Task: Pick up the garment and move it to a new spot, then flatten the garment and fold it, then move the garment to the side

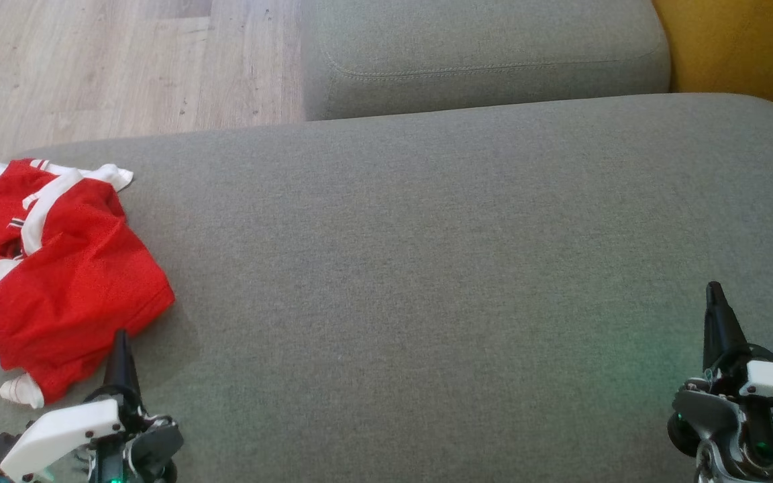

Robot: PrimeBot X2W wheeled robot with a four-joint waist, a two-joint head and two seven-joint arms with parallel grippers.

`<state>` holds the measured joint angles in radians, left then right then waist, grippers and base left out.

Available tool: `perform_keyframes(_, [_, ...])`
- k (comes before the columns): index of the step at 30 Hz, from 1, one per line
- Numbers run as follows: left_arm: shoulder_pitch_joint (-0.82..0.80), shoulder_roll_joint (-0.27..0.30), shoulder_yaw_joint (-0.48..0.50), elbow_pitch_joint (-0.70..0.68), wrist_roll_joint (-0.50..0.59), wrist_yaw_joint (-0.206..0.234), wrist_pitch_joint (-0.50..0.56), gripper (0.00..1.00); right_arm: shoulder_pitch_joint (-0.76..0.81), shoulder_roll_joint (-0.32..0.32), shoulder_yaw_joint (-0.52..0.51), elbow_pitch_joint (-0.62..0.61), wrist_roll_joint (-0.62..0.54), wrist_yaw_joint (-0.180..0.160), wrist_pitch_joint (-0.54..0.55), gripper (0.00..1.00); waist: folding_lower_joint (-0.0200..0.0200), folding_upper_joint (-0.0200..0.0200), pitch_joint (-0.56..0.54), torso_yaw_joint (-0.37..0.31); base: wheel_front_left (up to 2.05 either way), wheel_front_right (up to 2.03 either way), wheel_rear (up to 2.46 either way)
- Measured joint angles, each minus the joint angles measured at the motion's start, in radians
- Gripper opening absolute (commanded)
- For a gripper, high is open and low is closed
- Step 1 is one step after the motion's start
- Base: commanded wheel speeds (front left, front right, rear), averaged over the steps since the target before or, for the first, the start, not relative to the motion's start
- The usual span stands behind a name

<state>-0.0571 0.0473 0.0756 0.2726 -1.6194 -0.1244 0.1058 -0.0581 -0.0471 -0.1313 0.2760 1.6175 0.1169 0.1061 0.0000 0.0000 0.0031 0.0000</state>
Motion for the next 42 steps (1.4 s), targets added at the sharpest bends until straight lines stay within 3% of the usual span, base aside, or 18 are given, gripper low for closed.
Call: perform_keyframes(42, [0.0,-0.001,0.003,0.0,0.0,0.0,0.0,0.0,0.0,0.001,-0.002,0.0,-0.004,0.0,0.001,0.0,0.0,0.0,0.0,0.0,0.0,0.0,0.0])
